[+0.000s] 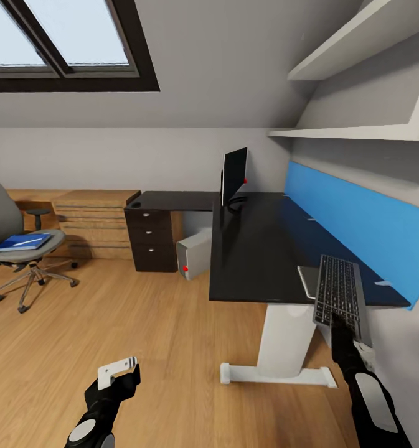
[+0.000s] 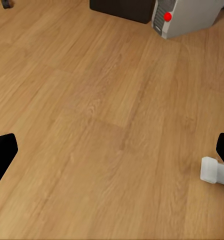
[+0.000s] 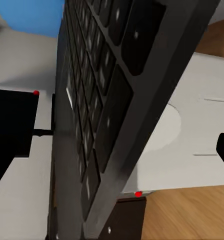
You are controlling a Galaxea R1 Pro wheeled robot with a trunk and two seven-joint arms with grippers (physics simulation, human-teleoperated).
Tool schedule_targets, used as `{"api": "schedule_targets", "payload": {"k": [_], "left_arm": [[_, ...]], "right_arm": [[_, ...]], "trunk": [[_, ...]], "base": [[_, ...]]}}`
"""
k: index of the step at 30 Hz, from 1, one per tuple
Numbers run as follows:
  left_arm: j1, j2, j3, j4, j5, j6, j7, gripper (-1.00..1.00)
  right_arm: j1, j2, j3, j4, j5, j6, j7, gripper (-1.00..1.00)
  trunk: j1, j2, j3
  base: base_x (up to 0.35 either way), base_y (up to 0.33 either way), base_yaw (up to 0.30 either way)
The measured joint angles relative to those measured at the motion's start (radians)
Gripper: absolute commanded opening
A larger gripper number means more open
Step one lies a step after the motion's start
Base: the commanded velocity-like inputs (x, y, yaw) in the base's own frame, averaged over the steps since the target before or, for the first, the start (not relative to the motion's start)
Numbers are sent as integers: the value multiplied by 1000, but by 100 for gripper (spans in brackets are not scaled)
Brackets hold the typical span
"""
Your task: In the bedroom, organize the workspace by keeping the computer under the desk, ensuring the monitor is on the desk, placing the keyboard on the desk next to the monitor, placing the mouse on the desk next to the keyboard, moving the folder from the swivel chair onto the desk next to the mouse, stacking the notebook on top of the folder with the pen on top of the notebook, and positioning the swivel chair next to the desk.
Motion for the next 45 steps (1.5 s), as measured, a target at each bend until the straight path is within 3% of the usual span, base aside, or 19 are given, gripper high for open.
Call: {"api": "schedule_targets", "payload": {"k": [23,24,38,42,45], "left_arm": [[0,-2,-4,0,2,8,0,100],[0,-2,-4,0,2,8,0,100],[0,-1,-4,-6,1,4,0,100],[0,0,-4,-6,1,3,0,100],[0,-1,-4,-6,1,3,0,100]], "right_arm": [[0,-20,-1,-2,0,7,-3,100],[0,-20,-1,-2,1,7,-4,-100],[0,-18,0,-13,1,6,1,-100],[1,-9,-1,-97,5,4,1,-100],[9,18,0,-184,4,3,1,-100]], "trunk": [[0,0,0],[0,0,0],[-7,14,6],[-23,42,19],[-34,63,28]], "base": [[64,0,0],[1,0,0],[0,0,0],[0,0,0],[0,0,0]]}}
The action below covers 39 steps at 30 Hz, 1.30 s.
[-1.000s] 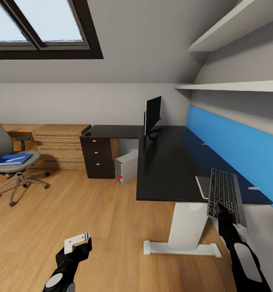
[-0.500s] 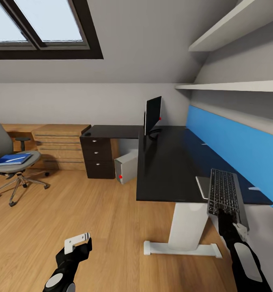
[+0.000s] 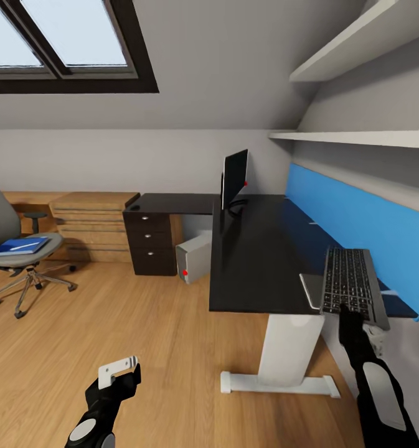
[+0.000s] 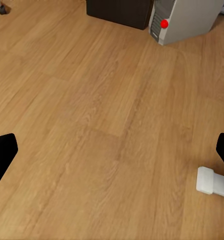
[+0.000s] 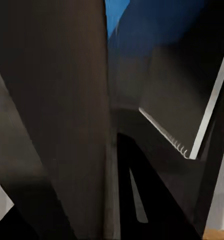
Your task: In the bedroom, organize the workspace by keeping the computer under the desk, ensuring the monitor is on the desk, placing the keyboard on the desk next to the monitor, placing the mouse on the desk next to the keyboard, moving the folder from the swivel chair onto the desk next to the mouse, stacking the notebook on top of the folder with the pen on top of the notebook, and positioning the swivel chair next to the desk.
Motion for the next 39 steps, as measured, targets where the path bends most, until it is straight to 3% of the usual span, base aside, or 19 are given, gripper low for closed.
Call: {"api": "schedule_targets", "payload": {"k": [5,12,18,20,23,27,36,39], "left_arm": [[0,0,1,0,0,0,1,100],[0,0,0,3,-1,1,1,100],[0,2,1,6,-1,1,0,100],[0,2,1,6,-2,0,0,100],[0,2,1,7,-1,0,0,100],[0,2,1,7,-1,0,0,100],[0,2,2,7,0,-1,-1,100],[0,3,2,7,0,0,-2,100]], "right_arm": [[45,58,0,-111,6,-2,-1,-100],[81,94,25,-167,5,1,-3,-100],[129,115,151,-197,7,-5,-5,-100],[150,118,243,-198,9,-7,-5,-100],[160,118,284,-197,11,-15,-3,-100],[182,117,392,-197,20,-46,9,-100],[204,117,530,-167,34,-77,14,-100],[204,114,554,-160,37,-77,14,-100]], "trunk": [[-19,35,16],[-27,49,23],[-27,49,31],[-27,49,34],[-27,49,38],[-27,49,44],[-27,49,51],[-27,49,51]], "base": [[0,0,0],[0,0,2],[12,23,86],[100,184,131],[131,239,134],[148,289,121],[152,308,45],[152,310,2]]}}
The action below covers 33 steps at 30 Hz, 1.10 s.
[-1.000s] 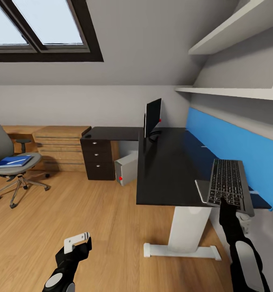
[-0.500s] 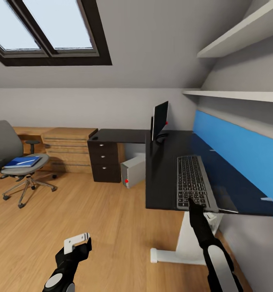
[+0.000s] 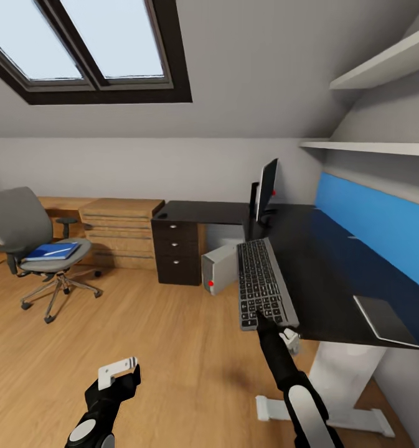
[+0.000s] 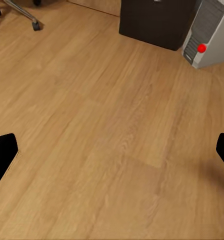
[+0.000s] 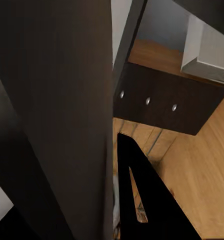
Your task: In the bedroom, organize the workspace by keeping the computer under the desk, ensuring the monitor is on the desk, placing the keyboard on the desk next to the monitor, placing the mouse on the desk next to the keyboard, moving the folder from the swivel chair onto the desk next to the mouse, stacking the notebook on top of the folder with the pen on top of the notebook, and positioning the swivel chair next to the desk.
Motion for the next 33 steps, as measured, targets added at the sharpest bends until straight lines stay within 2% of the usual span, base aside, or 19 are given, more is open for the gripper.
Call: {"api": "schedule_targets", "payload": {"k": [4,10,21,25,33], "left_arm": [[0,1,1,-1,0,1,0,100],[0,1,3,-2,0,1,-1,100],[0,1,5,-2,0,1,0,100],[0,1,4,-1,0,1,0,100],[0,1,3,-1,-1,-1,1,100]], "right_arm": [[0,-11,13,36,5,3,1,-100],[0,-34,11,43,0,4,1,-100],[0,-31,6,43,-3,-2,0,-100],[0,-32,5,42,-3,-39,-2,-100],[0,-32,10,41,-4,-54,1,-100]], "trunk": [[0,0,0],[0,0,0],[0,0,0],[0,0,0],[0,0,0]], "base": [[152,310,1],[152,310,0],[173,309,-5],[192,305,-154],[222,282,-139]]}}
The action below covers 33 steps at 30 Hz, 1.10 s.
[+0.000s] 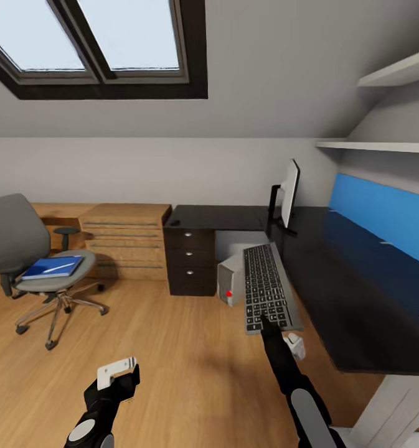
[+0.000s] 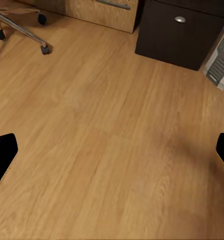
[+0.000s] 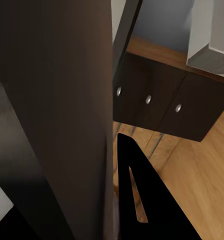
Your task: In the bedroom, organize the workspace by keeping the computer under the desk, ensuring the monitor is on the desk, placing the keyboard on the desk next to the monitor, placing the mouse on the desk next to the keyboard, moving the folder from the swivel chair onto the desk next to the mouse, stacking the notebook on top of the folder with the pen on top of the notebook, and positioning the swivel chair next to the desk.
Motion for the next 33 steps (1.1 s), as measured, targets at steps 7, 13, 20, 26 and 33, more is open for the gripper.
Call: {"api": "schedule_targets", "payload": {"k": [7,13,20,26,33], "left_arm": [[0,0,0,2,0,-2,0,100],[0,0,0,2,0,-1,-1,100],[0,0,0,2,0,-2,-2,100],[0,1,0,2,0,-1,-4,100],[0,1,0,2,0,0,-5,100]], "right_arm": [[0,0,13,-1,3,-1,1,-100],[0,-2,18,-1,3,1,0,-100],[0,-4,20,-1,2,5,-5,-100],[0,-4,21,0,0,8,-5,-100],[0,-5,20,0,-1,13,-5,-100]], "trunk": [[-8,14,6],[-19,35,16],[-19,35,16],[-19,35,16],[-19,35,16]], "base": [[259,103,-12],[268,4,0],[322,0,0],[335,40,0],[336,120,0]]}}
